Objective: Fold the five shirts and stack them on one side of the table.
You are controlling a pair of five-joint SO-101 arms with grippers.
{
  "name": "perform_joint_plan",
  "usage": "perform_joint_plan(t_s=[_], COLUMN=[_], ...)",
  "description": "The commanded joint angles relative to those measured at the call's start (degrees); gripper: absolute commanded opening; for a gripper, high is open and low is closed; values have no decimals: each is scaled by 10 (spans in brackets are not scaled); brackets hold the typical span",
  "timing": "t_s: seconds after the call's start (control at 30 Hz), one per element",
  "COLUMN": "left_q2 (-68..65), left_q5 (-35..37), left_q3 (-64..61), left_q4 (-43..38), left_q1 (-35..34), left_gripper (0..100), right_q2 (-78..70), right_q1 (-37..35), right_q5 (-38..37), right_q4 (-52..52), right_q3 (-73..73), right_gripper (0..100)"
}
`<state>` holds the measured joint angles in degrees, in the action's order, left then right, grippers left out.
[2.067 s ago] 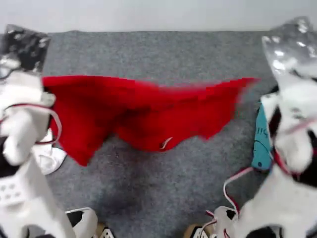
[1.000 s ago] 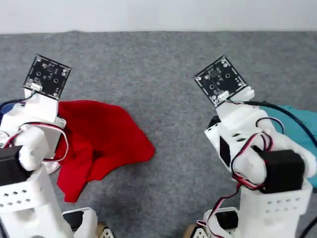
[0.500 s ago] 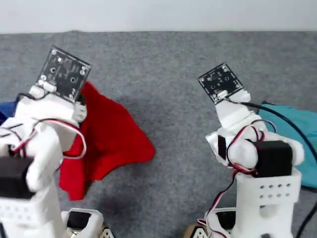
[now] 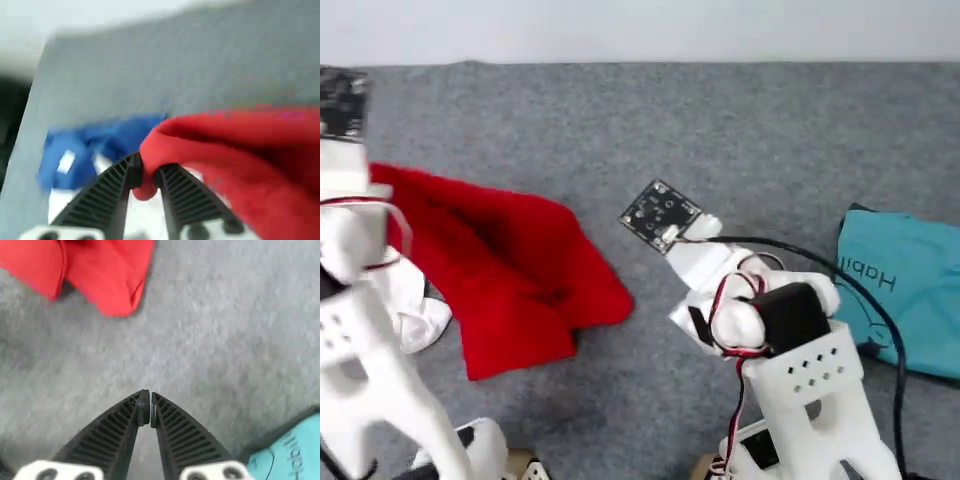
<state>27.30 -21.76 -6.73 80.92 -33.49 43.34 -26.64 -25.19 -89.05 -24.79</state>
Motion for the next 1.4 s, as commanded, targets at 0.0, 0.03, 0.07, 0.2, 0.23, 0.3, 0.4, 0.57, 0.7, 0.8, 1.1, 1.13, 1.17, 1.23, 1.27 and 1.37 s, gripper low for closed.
perform_joint_plan(t_s=[0.0,0.03,0.07,0.2,0.23,0.3,0.4,0.57,0.7,0.8,1.1,1.13,1.17,1.23,1.27,1.37], left_q2=[-25,-32,-37,-39,-39,-39,-39,-39,-39,-39,-39,-39,-39,-39,-39,-39], left_q5=[-50,-64,-79,-102,-102,-102,-102,-102,-102,-102,-103,-103,-103,-103,-103,-103], left_q3=[-90,-121,-150,-256,-276,-313,-356,-410,-430,-437,-436,-436,-435,-434,-433,-433], left_q4=[-54,-69,-84,-149,-161,-187,-236,-309,-327,-330,-329,-329,-329,-329,-329,-329], left_q1=[-67,-74,-79,-83,-83,-84,-98,-145,-178,-193,-233,-236,-238,-238,-238,-238], left_gripper=[6,6,6,6,6,6,6,6,6,6,6,6,6,6,6,6], right_q2=[7,7,7,6,0,-29,-91,-222,-337,-420,-631,-649,-664,-688,-692,-697], right_q1=[-16,-28,-38,-91,-100,-116,-145,-201,-260,-309,-348,-343,-341,-336,-335,-324], right_q5=[8,8,8,18,36,71,99,137,198,266,305,306,306,306,306,306], right_q4=[70,83,96,156,174,196,214,224,204,184,105,95,84,64,49,7], right_q3=[-18,-30,-43,-93,-99,-98,-77,20,120,201,398,415,429,453,467,500], right_gripper=[16,19,32,115,121,125,126,127,127,127,127,127,127,127,127,127])
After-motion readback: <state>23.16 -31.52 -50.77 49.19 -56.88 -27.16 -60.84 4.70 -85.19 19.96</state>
